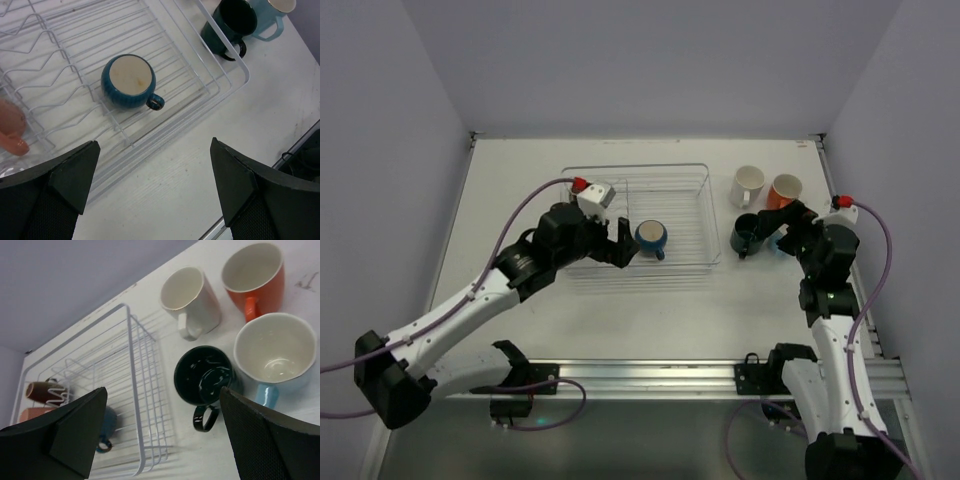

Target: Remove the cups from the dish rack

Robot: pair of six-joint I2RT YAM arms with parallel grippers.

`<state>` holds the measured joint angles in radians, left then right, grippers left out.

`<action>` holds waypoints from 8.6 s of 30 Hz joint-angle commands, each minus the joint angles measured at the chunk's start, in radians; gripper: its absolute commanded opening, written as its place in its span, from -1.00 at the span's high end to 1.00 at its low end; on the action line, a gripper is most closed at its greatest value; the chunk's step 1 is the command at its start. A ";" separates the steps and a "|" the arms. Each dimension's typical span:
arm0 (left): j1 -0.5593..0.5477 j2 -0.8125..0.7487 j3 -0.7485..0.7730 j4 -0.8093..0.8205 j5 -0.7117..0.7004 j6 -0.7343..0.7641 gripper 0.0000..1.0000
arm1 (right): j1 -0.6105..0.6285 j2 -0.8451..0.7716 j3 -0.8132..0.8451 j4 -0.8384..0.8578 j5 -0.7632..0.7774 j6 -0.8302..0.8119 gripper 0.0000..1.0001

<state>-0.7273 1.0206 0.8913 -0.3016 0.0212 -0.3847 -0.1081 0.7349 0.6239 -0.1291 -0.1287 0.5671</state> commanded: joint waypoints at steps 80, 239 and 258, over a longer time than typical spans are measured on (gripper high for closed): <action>-0.014 0.303 -0.038 1.130 0.393 -0.597 0.46 | 0.426 0.086 -0.122 0.830 -0.557 0.450 -0.18; 0.256 0.521 0.140 0.242 -0.512 -0.048 0.55 | 0.484 -0.433 -0.213 -0.161 -0.106 0.122 -0.25; 0.255 0.029 0.054 0.199 -0.212 -0.141 0.87 | 0.609 -0.022 -0.145 0.506 -0.322 0.373 -0.32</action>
<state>-0.4778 1.0966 0.9489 -0.1551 -0.3103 -0.4641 0.4446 0.6186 0.4156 0.1619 -0.4152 0.8909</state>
